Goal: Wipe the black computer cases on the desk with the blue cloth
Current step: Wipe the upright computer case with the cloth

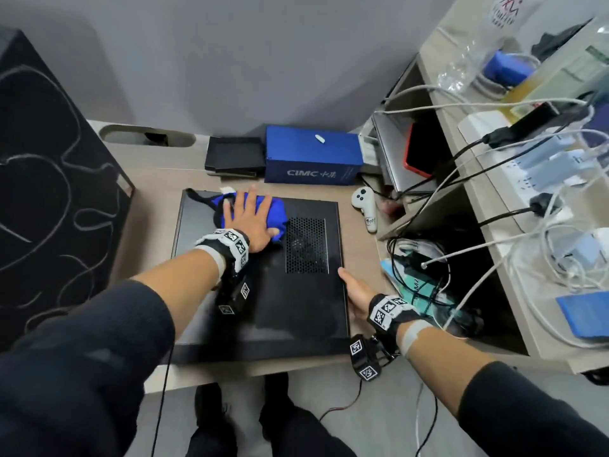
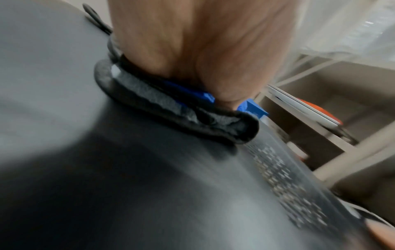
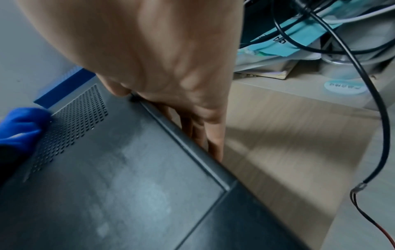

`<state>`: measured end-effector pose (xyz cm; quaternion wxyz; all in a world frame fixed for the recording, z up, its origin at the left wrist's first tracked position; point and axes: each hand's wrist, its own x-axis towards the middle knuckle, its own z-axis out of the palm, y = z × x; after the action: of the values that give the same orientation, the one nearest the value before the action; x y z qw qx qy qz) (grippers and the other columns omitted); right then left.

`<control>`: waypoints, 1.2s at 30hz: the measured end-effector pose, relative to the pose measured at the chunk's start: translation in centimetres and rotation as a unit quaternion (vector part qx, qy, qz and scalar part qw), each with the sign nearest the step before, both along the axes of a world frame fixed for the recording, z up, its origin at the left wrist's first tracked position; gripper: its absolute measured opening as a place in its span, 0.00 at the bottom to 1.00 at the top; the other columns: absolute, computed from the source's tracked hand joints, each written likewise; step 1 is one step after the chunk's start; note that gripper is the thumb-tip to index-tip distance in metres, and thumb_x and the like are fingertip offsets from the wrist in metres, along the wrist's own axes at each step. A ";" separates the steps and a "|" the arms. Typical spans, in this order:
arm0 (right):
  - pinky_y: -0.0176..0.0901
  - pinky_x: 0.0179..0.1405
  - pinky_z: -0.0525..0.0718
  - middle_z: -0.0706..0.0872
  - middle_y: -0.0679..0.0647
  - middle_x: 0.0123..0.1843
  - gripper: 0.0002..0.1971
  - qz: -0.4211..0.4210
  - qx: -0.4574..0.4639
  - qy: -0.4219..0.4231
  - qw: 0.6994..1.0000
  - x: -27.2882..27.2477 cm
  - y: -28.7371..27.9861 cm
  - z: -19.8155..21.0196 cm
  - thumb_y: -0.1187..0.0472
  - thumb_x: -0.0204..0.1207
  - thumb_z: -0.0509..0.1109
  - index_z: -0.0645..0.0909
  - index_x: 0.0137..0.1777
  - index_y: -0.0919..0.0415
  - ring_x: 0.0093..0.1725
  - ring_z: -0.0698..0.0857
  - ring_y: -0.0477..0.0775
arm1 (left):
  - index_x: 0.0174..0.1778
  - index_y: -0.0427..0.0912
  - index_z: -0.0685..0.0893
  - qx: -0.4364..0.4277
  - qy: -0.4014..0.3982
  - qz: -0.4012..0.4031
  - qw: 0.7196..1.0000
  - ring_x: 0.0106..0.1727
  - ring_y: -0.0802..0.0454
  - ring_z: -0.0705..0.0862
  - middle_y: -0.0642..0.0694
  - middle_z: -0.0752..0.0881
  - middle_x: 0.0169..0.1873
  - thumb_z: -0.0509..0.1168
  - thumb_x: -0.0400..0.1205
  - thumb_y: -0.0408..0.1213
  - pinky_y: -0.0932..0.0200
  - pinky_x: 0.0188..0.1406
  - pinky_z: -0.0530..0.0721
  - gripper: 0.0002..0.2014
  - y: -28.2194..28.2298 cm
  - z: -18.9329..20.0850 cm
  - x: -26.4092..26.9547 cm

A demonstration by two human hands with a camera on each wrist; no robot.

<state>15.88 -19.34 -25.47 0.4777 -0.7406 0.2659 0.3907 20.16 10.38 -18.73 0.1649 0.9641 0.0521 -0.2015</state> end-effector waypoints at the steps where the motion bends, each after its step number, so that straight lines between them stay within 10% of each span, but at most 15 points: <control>1: 0.53 0.75 0.75 0.84 0.58 0.69 0.55 0.006 -0.016 -0.003 1.000 0.0 0.0 -0.6 0.22 0.54 0.64 0.79 0.71 0.65 0.67 0.83 0.57 | 0.89 0.56 0.41 0.003 0.008 0.031 0.999 0.87 0.41 0.32 0.46 0.34 0.88 0.58 0.86 0.59 0.33 0.82 0.33 0.41 2.2 0.0 0.0; 4: 0.49 0.74 0.73 0.81 0.57 0.72 0.36 0.031 -0.067 -0.009 0.997 -0.7 2.7 4.9 0.35 0.81 0.58 0.78 0.72 0.67 0.70 0.80 0.59 | 0.88 0.59 0.40 0.014 0.014 0.111 0.994 0.87 0.41 0.31 0.47 0.33 0.87 0.57 0.86 0.61 0.26 0.80 0.38 0.40 7.2 -0.2 -2.8; 7: 0.41 0.57 0.77 0.81 0.56 0.66 0.27 0.031 -0.054 -0.018 0.998 -0.5 2.3 4.8 0.44 0.87 0.56 0.78 0.70 0.67 0.67 0.80 0.59 | 0.88 0.58 0.41 -0.040 0.014 0.185 0.982 0.87 0.36 0.35 0.44 0.34 0.87 0.62 0.84 0.58 0.24 0.81 0.49 0.43 8.2 -0.6 -7.7; 12: 0.55 0.79 0.70 0.83 0.54 0.71 0.61 0.012 -0.005 -0.029 1.000 -0.6 -0.6 -2.0 0.13 0.49 0.65 0.78 0.74 0.59 0.72 0.80 0.55 | 0.89 0.51 0.41 -0.114 0.021 0.305 0.945 0.83 0.29 0.57 0.33 0.45 0.85 0.71 0.80 0.53 0.41 0.84 0.57 0.51 7.3 -0.8 -15.0; 17: 0.52 0.83 0.61 0.75 0.47 0.78 0.58 0.043 0.065 0.010 0.997 -1.0 -2.1 -6.2 0.11 0.54 0.58 0.71 0.80 0.47 0.77 0.74 0.49 | 0.88 0.55 0.43 -0.168 0.038 0.393 0.903 0.78 0.30 0.67 0.31 0.56 0.82 0.73 0.80 0.49 0.42 0.81 0.65 0.51 6.9 -1.6 -17.8; 27: 0.56 0.71 0.77 0.84 0.56 0.70 0.40 0.019 0.193 0.001 0.981 -3.5 2.3 6.2 0.31 0.70 0.71 0.75 0.76 0.55 0.70 0.82 0.57 | 0.88 0.48 0.54 -0.271 -0.032 0.437 0.857 0.80 0.39 0.70 0.36 0.67 0.80 0.70 0.84 0.33 0.50 0.81 0.67 0.40 8.0 -1.1 -17.8; 30: 0.51 0.52 0.87 0.82 0.61 0.67 0.61 0.040 0.141 -0.037 0.989 -4.2 3.2 9.2 0.36 0.40 0.86 0.68 0.75 0.61 0.57 0.86 0.58 | 0.88 0.49 0.56 -0.296 -0.046 0.445 0.844 0.80 0.39 0.71 0.37 0.70 0.79 0.69 0.84 0.33 0.50 0.80 0.69 0.39 9.4 -1.8 -17.9; 32: 0.60 0.66 0.83 0.77 0.57 0.73 0.68 0.088 0.099 -0.098 0.986 -4.6 3.9 11.6 0.38 0.41 0.86 0.56 0.83 0.57 0.63 0.84 0.59 | 0.88 0.51 0.55 -0.292 -0.039 0.458 0.839 0.80 0.37 0.70 0.35 0.68 0.79 0.69 0.85 0.38 0.47 0.81 0.67 0.38 10.1 -2.7 -17.9; 36: 0.30 0.37 0.85 0.81 0.51 0.63 0.48 0.093 0.055 -0.230 0.967 -5.3 5.8 18.7 0.54 0.62 0.82 0.60 0.80 0.53 0.42 0.85 0.37 | 0.87 0.50 0.58 -0.267 0.006 0.467 0.843 0.80 0.31 0.67 0.30 0.66 0.80 0.67 0.80 0.59 0.41 0.82 0.64 0.42 9.4 -4.2 -17.7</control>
<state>10.54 -13.51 -6.74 0.5280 -0.8044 0.0568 0.2663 2.47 19.80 -22.88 0.4900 0.7433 0.4414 -0.1121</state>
